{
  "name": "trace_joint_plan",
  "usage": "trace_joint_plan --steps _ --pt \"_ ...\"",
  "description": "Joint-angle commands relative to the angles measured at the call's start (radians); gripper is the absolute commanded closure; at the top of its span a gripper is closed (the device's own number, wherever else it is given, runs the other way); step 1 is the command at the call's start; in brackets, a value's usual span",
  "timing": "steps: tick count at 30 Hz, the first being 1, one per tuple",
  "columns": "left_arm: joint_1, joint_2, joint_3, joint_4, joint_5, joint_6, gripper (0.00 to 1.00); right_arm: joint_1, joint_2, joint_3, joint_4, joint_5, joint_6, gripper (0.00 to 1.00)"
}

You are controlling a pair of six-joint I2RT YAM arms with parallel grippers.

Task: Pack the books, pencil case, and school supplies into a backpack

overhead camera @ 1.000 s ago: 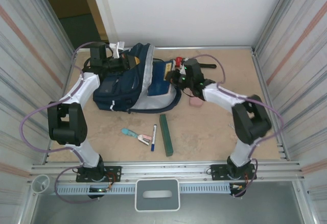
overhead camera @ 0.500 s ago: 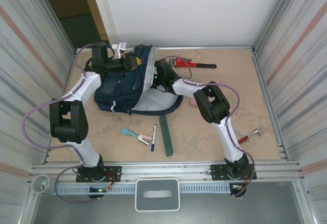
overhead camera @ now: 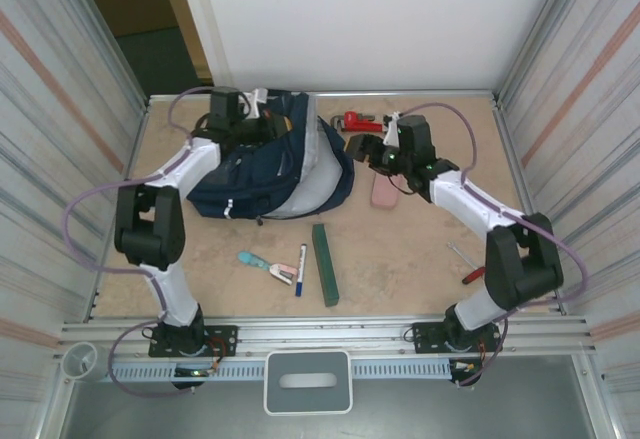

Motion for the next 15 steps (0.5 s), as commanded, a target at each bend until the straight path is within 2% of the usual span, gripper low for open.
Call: trace_joint_plan --steps 1,3,5,9,12,15 --pt "-0.050 0.062 0.096 0.012 -0.198 -0.025 0.93 0.012 -0.008 -0.099 -0.128 0.108 -0.077 0.34" --pt "-0.070 0.104 0.158 -0.014 -0.199 -0.013 0.86 0.024 -0.016 -0.120 -0.129 0.124 -0.081 0.34" --pt "-0.074 0.118 0.197 -0.047 -0.156 0.021 0.73 0.046 -0.015 -0.131 -0.133 0.154 -0.093 0.33" --pt "-0.058 0.015 0.110 -0.098 -0.169 0.132 0.51 0.070 0.020 -0.119 -0.140 0.152 -0.110 0.33" --pt "-0.044 -0.130 -0.036 -0.154 -0.247 0.228 0.40 0.103 0.047 -0.096 -0.146 0.141 -0.154 0.33" --pt "-0.043 -0.275 -0.212 -0.223 -0.420 0.308 0.30 0.147 0.113 -0.033 -0.187 0.210 -0.164 0.30"
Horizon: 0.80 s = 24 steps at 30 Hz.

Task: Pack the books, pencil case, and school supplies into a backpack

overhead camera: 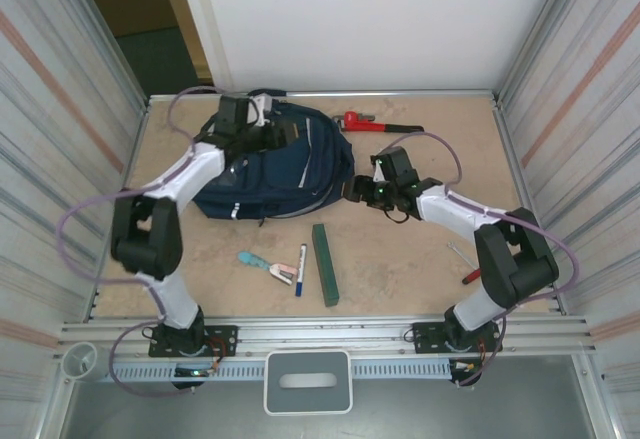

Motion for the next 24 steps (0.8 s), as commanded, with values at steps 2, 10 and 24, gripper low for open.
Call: trace_joint_plan --steps 2,10,24 --pt "0.004 -0.200 -0.207 -0.110 -0.257 0.153 0.25 0.020 0.121 0.108 -0.010 0.028 0.000 0.30" --pt "-0.028 -0.392 -0.411 -0.082 -0.514 0.398 0.24 -0.009 0.347 0.279 0.097 -0.089 0.114 0.55" --pt "-0.077 -0.449 -0.603 -0.012 -0.217 1.259 0.30 -0.178 0.446 0.515 -0.167 -0.220 -0.091 0.97"
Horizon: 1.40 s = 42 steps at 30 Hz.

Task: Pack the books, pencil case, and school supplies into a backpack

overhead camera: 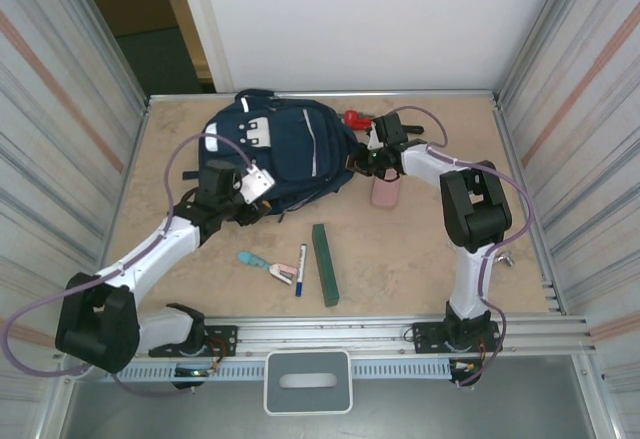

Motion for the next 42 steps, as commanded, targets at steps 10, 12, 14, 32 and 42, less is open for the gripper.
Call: trace_joint_plan --steps 10,12,14,32,42 --pt "-0.006 0.258 0.012 0.058 0.163 0.285 0.39 -0.065 0.084 0.166 -0.098 -0.104 -0.096 0.94" --pt "-0.013 0.310 0.028 0.075 0.155 0.289 0.42 -0.065 0.094 0.178 -0.103 -0.114 -0.097 0.92" --pt "-0.019 0.366 0.048 0.108 0.120 0.292 0.51 -0.065 0.094 0.190 -0.113 -0.121 -0.100 0.86" --pt "0.060 0.184 0.195 -0.022 0.473 -0.183 0.97 0.207 -0.457 -0.300 0.120 0.214 -0.267 0.32" --pt "0.104 0.197 0.282 -0.074 0.622 -0.252 0.99 0.435 -0.442 -0.434 0.390 0.407 -0.456 0.39"
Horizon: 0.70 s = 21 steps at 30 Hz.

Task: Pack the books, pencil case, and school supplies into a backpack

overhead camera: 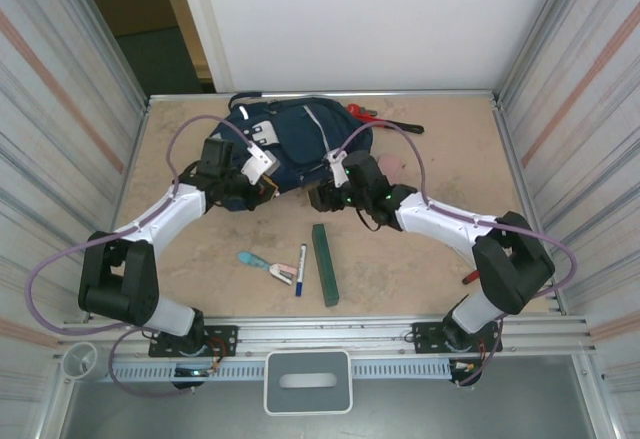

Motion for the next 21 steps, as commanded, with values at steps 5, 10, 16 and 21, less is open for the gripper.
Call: trace_joint_plan --steps 5,10,16,21 --pt "0.005 -0.050 0.049 0.031 0.137 -0.035 0.99 0.102 0.087 -0.038 0.245 0.231 -0.199 0.46" --pt "0.005 -0.047 0.050 0.034 0.142 -0.036 0.99 0.112 0.151 -0.016 0.304 0.273 -0.239 0.53" --pt "0.005 -0.043 0.050 0.030 0.138 -0.022 0.99 0.112 0.201 0.027 0.325 0.320 -0.274 0.59" --pt "0.005 -0.035 0.049 0.023 0.133 -0.013 0.99 0.119 0.201 0.045 0.327 0.320 -0.300 0.61"
